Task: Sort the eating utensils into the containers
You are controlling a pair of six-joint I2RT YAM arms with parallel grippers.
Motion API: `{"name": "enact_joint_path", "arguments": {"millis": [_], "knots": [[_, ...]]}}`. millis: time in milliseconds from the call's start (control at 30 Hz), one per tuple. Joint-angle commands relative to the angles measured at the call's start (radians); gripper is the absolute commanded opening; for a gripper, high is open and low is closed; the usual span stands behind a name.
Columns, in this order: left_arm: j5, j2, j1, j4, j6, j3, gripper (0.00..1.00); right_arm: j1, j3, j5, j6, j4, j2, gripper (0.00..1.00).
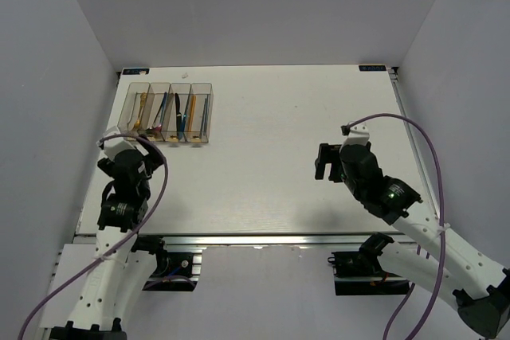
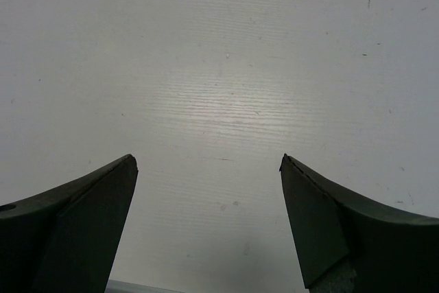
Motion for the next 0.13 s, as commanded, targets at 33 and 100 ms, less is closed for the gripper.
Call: {"name": "enact_joint_path", "arguments": {"millis": [33,100], "knots": [[-0.177,-0.042,-0.005,-0.035,-0.145,0.023,0.98,0.003,0.008,0.007,0.030,0.038,-0.018,0.89],[-0.227,-0.048,-0.005,-0.073,-0.217,0.029,0.98,0.001,0.005,-0.004,0.030,0.040,-0.010,0.89]]}}
